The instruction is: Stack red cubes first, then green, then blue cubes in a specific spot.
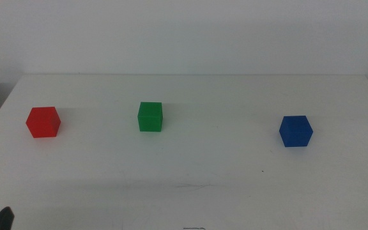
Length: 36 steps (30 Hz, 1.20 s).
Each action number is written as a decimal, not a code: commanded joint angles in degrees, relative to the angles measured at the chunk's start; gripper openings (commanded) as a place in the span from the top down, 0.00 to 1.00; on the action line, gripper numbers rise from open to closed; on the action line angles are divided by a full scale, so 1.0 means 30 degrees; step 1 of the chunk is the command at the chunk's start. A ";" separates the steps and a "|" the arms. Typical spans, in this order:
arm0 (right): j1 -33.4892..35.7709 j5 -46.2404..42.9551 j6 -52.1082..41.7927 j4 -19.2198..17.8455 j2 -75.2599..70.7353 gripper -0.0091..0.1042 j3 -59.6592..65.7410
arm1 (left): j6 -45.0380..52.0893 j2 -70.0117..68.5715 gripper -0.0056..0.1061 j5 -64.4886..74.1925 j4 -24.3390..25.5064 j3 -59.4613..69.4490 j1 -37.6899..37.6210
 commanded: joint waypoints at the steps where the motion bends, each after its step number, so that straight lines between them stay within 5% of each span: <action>1: -0.0082 -0.1391 -0.0241 -0.0246 -0.0440 0.21 -0.0337 | -0.0138 -0.0388 0.11 -0.1470 -0.0069 -0.0090 0.0411; 12: -0.0082 -0.1391 -0.0241 -0.0246 -0.0440 0.21 -0.0337 | -0.0138 0.1734 0.11 -0.1851 -0.0167 -0.2029 0.2352; 36: -0.0082 -0.1391 -0.0241 -0.0246 -0.0440 0.21 -0.0337 | 0.1447 1.9182 0.11 1.2707 -0.0963 -2.3007 0.2313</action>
